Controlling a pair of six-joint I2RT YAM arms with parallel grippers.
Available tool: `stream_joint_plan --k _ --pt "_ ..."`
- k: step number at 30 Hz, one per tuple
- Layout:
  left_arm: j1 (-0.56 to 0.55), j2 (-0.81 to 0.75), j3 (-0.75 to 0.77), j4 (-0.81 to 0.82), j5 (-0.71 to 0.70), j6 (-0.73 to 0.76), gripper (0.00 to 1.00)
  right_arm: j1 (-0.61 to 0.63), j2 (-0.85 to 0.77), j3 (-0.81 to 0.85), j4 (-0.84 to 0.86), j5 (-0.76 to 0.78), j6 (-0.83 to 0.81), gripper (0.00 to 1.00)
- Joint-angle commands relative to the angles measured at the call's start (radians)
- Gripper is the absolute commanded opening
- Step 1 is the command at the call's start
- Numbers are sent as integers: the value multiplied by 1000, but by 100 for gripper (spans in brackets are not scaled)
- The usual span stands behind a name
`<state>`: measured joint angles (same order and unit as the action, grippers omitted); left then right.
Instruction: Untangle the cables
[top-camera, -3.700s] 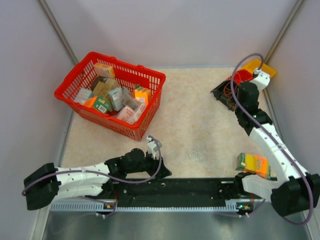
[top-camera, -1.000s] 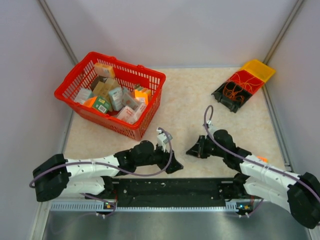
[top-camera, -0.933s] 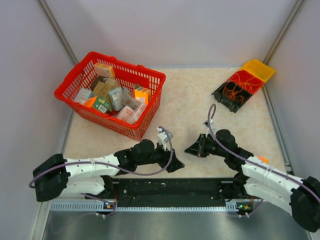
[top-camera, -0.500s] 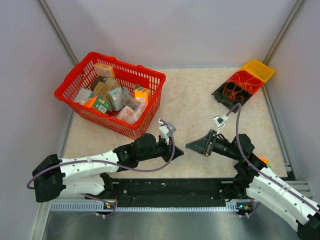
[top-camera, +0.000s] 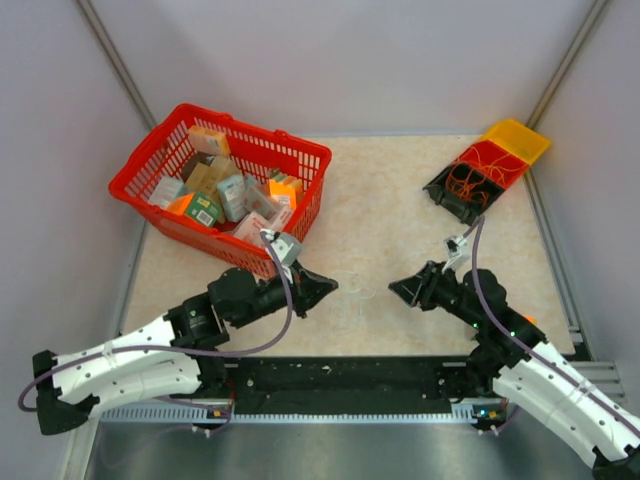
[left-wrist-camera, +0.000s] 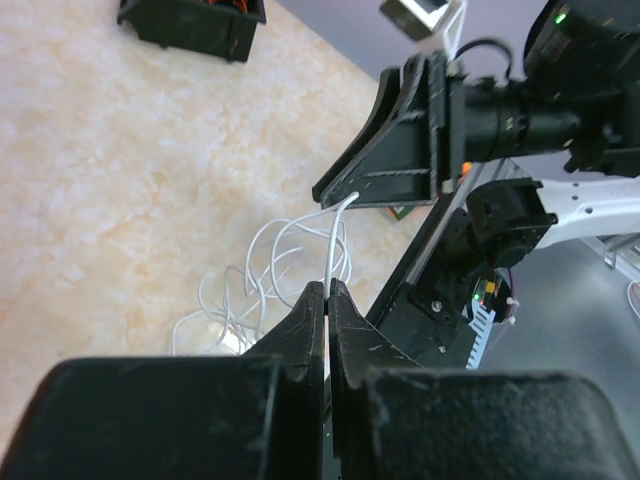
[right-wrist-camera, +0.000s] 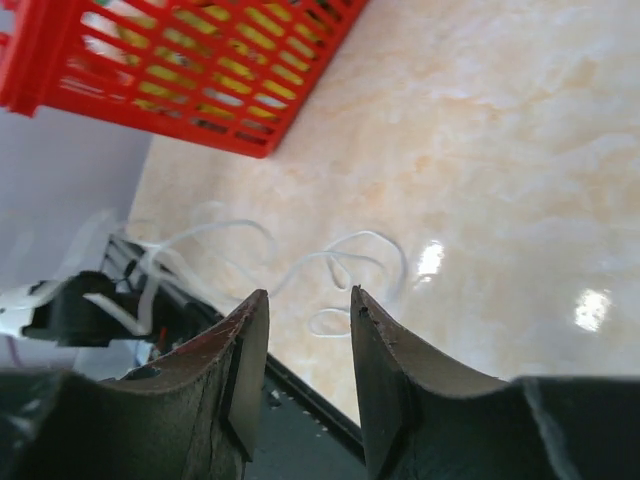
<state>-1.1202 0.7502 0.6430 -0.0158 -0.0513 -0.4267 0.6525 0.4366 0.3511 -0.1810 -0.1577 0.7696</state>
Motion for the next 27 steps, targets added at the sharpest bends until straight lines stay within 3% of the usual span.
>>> stream_joint_plan --k 1,2,3,6,10,13,19,21,25,27 --pt "2 -66 107 -96 -45 37 0 9 33 8 -86 155 -36 38" --pt "2 -80 124 -108 -42 39 0 9 46 5 -86 146 -38 39" --pt "2 -87 136 -110 -32 39 0 9 62 -1 -59 97 -59 46" --pt "2 -88 188 -131 -12 32 0 10 118 -38 172 -191 -145 79" --pt "2 -43 256 -183 -25 3 0 24 137 -86 409 -379 -207 93" --pt "0 -19 287 -197 -18 -9 0 52 140 -93 504 -362 -220 98" --pt "2 -5 319 -190 10 -27 0 61 299 -32 653 -329 -233 97" --pt "2 -5 337 -194 18 -38 0 61 381 -9 701 -345 -224 93" --pt "2 -6 362 -194 45 -49 0 62 497 -53 937 -275 -126 81" --pt "2 -9 368 -193 47 -53 0 62 580 -89 1096 -240 -69 66"
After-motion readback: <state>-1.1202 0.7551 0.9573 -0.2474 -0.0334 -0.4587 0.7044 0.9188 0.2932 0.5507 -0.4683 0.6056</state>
